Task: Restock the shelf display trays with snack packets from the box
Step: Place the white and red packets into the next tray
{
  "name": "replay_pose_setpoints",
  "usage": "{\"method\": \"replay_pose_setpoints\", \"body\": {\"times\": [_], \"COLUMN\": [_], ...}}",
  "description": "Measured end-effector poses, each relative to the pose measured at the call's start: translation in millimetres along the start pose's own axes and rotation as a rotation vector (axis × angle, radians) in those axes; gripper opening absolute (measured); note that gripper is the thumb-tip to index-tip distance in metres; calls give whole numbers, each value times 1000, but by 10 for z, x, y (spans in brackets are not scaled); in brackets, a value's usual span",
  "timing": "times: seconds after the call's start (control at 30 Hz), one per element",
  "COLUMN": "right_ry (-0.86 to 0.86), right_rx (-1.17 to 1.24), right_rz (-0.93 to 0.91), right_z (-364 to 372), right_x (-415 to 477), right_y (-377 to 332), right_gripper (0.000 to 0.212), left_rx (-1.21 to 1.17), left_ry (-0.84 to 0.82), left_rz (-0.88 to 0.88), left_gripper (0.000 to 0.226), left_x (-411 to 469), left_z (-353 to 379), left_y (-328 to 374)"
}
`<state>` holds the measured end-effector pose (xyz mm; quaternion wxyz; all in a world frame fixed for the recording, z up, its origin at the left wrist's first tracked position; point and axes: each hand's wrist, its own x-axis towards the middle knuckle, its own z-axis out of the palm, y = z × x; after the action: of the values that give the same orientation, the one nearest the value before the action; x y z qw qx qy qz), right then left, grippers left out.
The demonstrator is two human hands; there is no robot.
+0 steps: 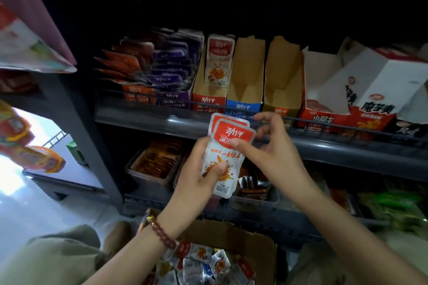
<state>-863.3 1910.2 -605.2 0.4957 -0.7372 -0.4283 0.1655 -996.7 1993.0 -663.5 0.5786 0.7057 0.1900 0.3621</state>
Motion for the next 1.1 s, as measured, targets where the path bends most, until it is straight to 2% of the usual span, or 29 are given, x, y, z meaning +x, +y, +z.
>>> {"method": "replay_pose_setpoints", "body": {"times": [0.07,0.1,0.17,0.23,0.37,0.47,0.57,0.67,0.73,0.83,0.97,1.1], "right_ry": [-96,-134,-158,-135,-114,-185,-236,-111,82,274,274,208], "right_rx": [113,196,313,349,392,351,268,313,334,342,367,350], "right_rz": [63,79,62,14,-4,-33,-105,-215,-351,-505,-447,-418], "right_z": [24,35,42,50,77,58,7,-46,-101,-168,-83,44], "right_x": [19,25,31,28,48,107,194,311,446,759,1234,1513], "right_y": [-18,-42,-95,-133,-185,-255,-343,-461,-556,-640,-591,-504], "right_gripper": [64,55,30,18,21,31,31,28,28,33,28,28], "left_rx": [-53,-68,-4,97,181,164,181,310,552,876,1133,1197], "left_ry": [-9,-5,10,13,10,57,78,136,249,304,236,289], "left_rz": [4,-12,5,61,142,176,225,253,296,430,582,474], "left_gripper": [62,67,59,40,34,36,35,44,58,54,48,51], "left_x": [13,19,53,81,120,183,259,367,480,674,861,948], "left_z": [3,4,-7,-28,-65,-81,-94,-147,-215,-288,-222,-227], "left_y": [34,51,57,64,90,105,135,174,163,84,-29,-68]}}
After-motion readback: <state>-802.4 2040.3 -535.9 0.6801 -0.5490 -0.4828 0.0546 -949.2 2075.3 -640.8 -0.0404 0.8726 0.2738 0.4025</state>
